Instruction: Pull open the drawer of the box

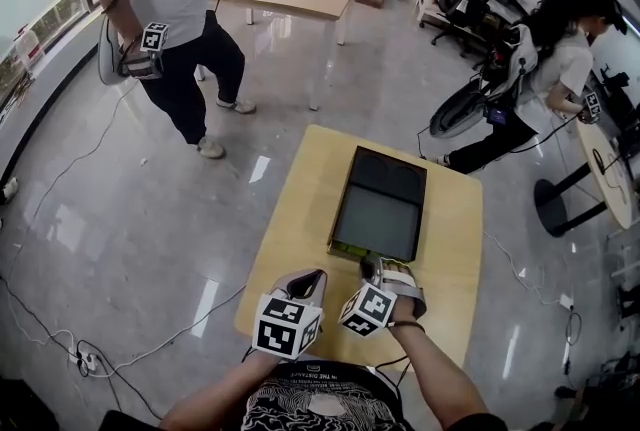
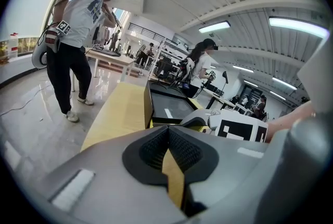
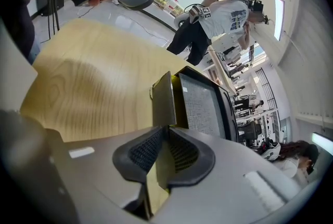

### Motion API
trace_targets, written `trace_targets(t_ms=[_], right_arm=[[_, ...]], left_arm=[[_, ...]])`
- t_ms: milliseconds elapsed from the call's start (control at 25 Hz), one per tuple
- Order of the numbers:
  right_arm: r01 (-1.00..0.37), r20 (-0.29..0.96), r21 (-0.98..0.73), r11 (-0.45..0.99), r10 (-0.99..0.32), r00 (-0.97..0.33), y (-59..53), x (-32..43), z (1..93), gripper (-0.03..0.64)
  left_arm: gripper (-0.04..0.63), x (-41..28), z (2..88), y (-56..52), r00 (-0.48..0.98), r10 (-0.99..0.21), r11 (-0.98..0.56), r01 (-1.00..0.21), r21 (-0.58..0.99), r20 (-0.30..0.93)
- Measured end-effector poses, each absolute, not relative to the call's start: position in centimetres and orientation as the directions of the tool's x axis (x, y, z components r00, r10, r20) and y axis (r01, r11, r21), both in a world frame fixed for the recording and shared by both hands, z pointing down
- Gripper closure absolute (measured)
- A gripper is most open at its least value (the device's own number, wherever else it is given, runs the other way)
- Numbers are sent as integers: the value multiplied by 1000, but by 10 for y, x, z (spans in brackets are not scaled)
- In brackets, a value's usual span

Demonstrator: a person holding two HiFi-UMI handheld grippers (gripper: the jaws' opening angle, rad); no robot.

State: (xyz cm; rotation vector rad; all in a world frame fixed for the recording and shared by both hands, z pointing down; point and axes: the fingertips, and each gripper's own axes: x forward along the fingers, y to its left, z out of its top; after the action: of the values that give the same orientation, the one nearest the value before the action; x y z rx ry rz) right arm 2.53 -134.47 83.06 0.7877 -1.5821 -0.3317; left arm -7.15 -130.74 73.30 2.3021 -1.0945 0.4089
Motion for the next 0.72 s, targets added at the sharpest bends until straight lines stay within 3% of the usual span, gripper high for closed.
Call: trace_targets(t_ms=[720], right_arm=[[-313, 768, 611, 727, -640, 11, -1201, 0, 789, 572]], left_arm=[[583, -91, 685, -1172, 635, -601, -543, -770, 334, 486]])
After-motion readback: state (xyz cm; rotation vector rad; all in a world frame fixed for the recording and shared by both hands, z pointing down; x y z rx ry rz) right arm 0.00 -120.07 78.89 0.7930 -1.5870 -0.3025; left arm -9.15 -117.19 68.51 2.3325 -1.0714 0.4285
